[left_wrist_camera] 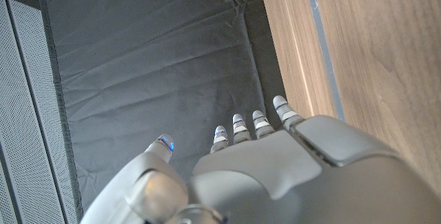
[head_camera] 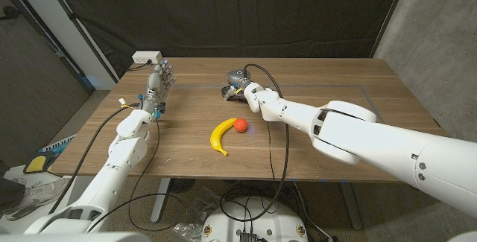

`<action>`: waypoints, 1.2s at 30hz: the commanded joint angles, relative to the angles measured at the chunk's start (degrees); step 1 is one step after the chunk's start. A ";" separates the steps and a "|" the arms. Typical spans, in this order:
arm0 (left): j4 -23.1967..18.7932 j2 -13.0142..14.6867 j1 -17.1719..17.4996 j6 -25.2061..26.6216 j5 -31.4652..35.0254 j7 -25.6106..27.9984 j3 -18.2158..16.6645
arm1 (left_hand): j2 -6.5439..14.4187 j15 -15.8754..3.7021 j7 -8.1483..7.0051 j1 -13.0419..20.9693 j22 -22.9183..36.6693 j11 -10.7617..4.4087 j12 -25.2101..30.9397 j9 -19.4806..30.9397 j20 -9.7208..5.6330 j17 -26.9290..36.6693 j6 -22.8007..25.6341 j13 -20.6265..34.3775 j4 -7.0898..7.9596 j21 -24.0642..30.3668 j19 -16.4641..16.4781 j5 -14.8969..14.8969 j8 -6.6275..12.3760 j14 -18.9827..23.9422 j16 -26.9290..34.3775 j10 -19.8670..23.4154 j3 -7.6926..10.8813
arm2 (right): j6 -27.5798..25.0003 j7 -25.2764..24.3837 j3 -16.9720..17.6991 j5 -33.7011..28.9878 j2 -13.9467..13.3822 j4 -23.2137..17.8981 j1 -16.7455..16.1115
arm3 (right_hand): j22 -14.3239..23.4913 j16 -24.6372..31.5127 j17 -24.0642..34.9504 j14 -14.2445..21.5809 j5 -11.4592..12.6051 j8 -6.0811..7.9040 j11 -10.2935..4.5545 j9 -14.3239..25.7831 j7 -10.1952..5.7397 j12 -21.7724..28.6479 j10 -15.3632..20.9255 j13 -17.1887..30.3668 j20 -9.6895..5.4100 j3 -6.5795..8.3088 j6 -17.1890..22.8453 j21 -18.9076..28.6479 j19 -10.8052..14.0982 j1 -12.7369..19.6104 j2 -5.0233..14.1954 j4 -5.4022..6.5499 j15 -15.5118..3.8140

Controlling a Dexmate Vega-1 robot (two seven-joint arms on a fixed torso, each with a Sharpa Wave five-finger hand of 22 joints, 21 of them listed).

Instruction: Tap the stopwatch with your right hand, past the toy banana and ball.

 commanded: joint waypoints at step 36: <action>0.40 0.61 -0.49 -0.95 -0.78 -2.29 0.06 | -0.44 -0.15 -0.21 -0.16 0.26 -0.03 0.04 0.16 -0.05 0.02 -0.39 0.26 -0.26 -0.08 -0.49 0.88 -0.19 -0.60 -0.07 -0.41 -0.50 | -17.22 14.85 4.90 -12.83 -10.04 -25.95 -7.49 | -19.24 -36.23 -27.63 -37.96 6.20 -21.84 0.90 0.01 -4.82 -10.13 -37.92 -10.91 2.46 -15.61 -29.38 -4.56 -18.19 -7.93 7.20 11.50 3.11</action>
